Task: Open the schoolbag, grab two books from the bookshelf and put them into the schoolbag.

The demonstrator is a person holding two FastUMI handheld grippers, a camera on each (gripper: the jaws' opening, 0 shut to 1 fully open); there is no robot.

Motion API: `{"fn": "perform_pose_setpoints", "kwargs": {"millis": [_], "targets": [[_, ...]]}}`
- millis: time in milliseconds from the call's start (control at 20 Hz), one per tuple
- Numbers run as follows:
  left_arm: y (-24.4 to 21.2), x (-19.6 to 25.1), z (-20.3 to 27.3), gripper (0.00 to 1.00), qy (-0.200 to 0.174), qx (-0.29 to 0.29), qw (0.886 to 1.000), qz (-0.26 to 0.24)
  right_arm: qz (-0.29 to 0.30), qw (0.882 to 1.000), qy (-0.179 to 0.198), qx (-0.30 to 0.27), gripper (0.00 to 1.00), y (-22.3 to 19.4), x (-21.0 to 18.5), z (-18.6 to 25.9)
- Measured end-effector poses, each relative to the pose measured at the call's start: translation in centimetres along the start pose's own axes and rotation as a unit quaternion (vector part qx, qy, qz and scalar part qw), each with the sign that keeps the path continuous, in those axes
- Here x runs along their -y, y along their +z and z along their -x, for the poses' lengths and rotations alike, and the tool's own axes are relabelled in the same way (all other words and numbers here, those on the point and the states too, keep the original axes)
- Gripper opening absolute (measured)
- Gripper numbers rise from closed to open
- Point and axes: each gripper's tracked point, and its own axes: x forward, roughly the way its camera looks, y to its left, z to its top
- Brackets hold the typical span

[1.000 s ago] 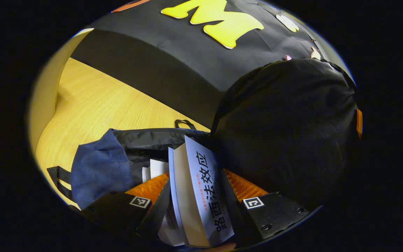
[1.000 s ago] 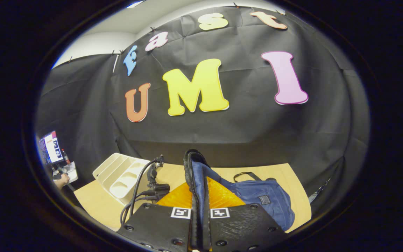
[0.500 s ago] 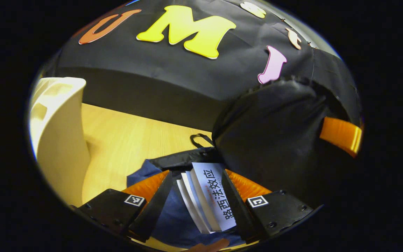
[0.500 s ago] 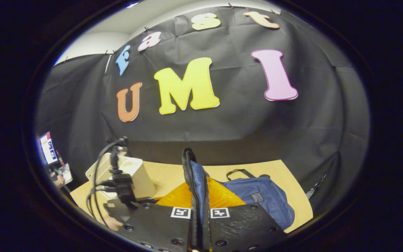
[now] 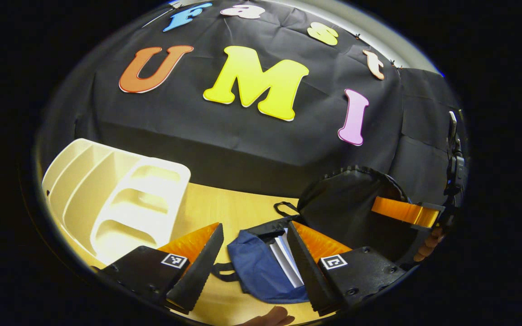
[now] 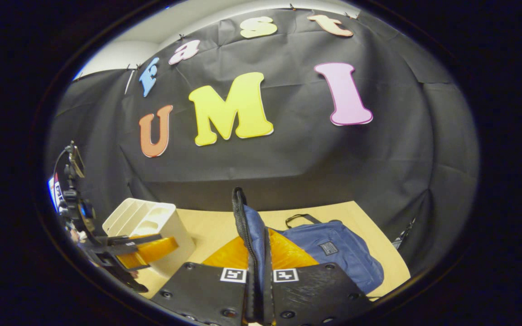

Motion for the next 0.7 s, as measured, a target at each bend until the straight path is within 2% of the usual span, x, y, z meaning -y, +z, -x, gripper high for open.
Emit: {"fn": "perform_pose_setpoints", "kwargs": {"millis": [150, 250, 350, 400, 450, 600, 700], "targets": [[2.0, -2.1, 3.5, 0.91, 0.023, 0.029, 0.999, -0.023, 0.006, 1.0, -0.009, 0.008, 0.19, -0.5, -1.0, 0.5], [2.9, -3.2, 5.8, 0.91, 0.034, 0.043, 0.998, -0.021, 0.009, 1.0, 0.012, 0.026, 0.38, 0.0, -2.7, 0.7], [3.2, -4.2, 7.6, 0.91, 0.047, 0.051, 0.997, -0.019, 0.01, 1.0, 0.02, 0.02, 0.57, -1.4, -3.2, 0.8], [3.3, -4.7, 8.7, 0.91, 0.051, 0.058, 0.997, -0.02, 0.012, 1.0, 0.013, 0.022, 0.56, -1.7, -3.0, 1.0], [3.6, -5.1, 9.9, 0.91, 0.057, 0.068, 0.996, -0.024, 0.012, 0.999, 0.017, 0.026, 0.6, -1.8, -3.6, 1.2], [3.8, -6.3, 13.1, 0.91, 0.075, 0.09, 0.992, -0.038, 0.012, 0.998, 0.039, 0.038, 0.98, -2.3, -5.3, 2.6], [3.2, -6.8, 15.1, 0.91, 0.085, 0.096, 0.991, -0.043, 0.015, 0.999, 0.032, 0.041, 0.99, -3.3, -5.2, 3.6]]}}
